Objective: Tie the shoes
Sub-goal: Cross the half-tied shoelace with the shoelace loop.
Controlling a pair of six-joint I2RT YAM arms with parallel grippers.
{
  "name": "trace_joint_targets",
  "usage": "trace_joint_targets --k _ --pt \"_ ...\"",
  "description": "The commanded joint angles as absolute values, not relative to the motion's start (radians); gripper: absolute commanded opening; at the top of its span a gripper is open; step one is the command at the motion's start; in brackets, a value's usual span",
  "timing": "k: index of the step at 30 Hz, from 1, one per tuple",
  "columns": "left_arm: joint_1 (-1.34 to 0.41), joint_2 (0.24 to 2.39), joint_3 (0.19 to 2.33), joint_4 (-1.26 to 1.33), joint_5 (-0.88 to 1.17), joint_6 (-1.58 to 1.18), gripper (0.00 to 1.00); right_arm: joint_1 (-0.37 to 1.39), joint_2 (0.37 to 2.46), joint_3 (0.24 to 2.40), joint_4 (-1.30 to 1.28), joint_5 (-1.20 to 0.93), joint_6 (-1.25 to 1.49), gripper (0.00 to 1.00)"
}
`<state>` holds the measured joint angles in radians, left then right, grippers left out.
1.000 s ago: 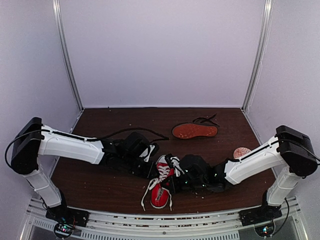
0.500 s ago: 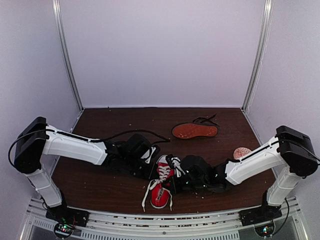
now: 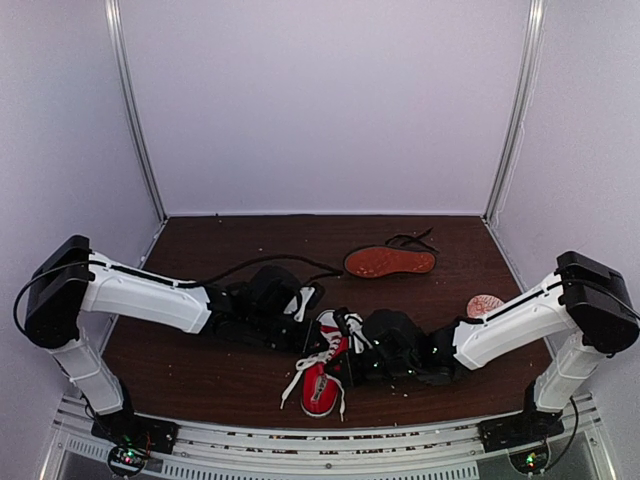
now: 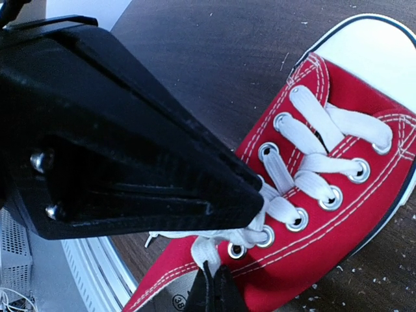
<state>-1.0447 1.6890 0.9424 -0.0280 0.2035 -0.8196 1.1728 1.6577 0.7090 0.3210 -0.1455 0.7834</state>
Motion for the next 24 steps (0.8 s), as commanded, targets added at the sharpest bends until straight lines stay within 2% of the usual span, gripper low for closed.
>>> trace_joint_targets --k 1,24 --pt "-1.052 1.639 0.921 0.045 0.203 -0.804 0.0 1.175 1.614 0.684 0.299 -0.097 0.792 0.0" --pt "-1.053 1.57 0.846 0.069 0.115 -0.823 0.0 1.164 1.555 0.696 0.267 -0.018 0.772 0.0"
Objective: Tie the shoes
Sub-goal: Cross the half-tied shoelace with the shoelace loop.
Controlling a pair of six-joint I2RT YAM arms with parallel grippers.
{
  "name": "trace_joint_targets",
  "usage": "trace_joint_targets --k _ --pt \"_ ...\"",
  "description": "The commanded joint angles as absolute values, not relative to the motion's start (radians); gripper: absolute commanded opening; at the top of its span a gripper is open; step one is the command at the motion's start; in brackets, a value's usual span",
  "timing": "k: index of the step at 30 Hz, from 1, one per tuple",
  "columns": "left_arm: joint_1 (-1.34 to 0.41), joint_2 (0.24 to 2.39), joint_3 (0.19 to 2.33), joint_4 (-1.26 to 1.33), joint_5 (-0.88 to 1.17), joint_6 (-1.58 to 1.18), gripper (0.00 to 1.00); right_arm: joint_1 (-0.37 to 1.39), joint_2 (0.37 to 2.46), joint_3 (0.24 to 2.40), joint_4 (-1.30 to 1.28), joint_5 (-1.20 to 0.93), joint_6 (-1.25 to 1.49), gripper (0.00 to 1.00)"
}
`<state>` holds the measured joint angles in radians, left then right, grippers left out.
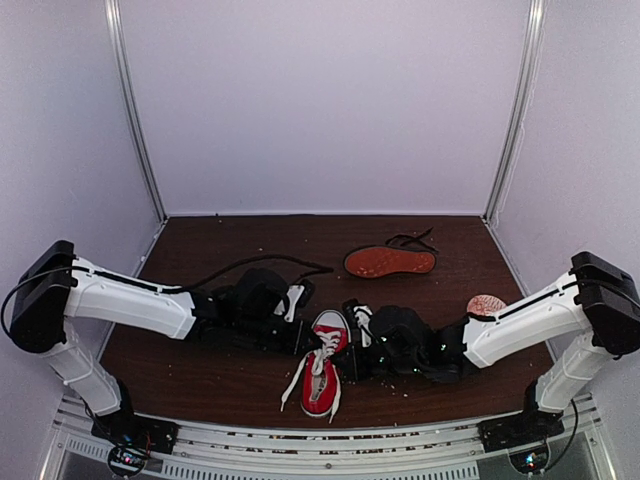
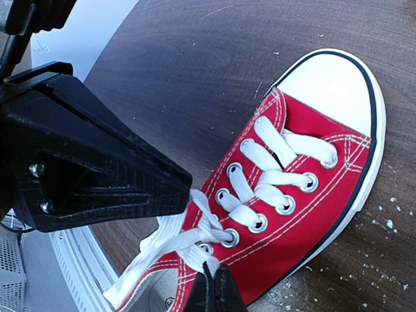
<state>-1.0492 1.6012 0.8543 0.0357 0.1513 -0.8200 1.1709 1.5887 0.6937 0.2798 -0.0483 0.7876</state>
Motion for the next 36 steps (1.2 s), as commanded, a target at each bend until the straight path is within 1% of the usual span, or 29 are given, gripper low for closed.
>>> trace_joint_targets --k 1,14,24,31,36 --pt "-1.052 1.569 0.845 0.069 0.116 -0.822 0.0 1.164 1.56 0.701 0.267 -0.024 0.767 0.0" --pt "-1.052 1.573 0.844 0.092 0.135 -0.813 0.0 1.163 1.643 0.78 0.257 -0.061 0.732 0.0" --pt "-1.053 1.59 0.846 0.117 0.168 -0.812 0.0 1.163 1.704 0.8 0.27 -0.068 0.734 0.0" --pt "-1.052 1.597 0.836 0.113 0.18 -0.815 0.0 1.16 1.712 0.805 0.275 -0.054 0.737 0.0" --pt "-1.052 1.593 0.839 0.059 0.145 -0.817 0.0 1.156 1.696 0.796 0.273 -0.033 0.742 0.0"
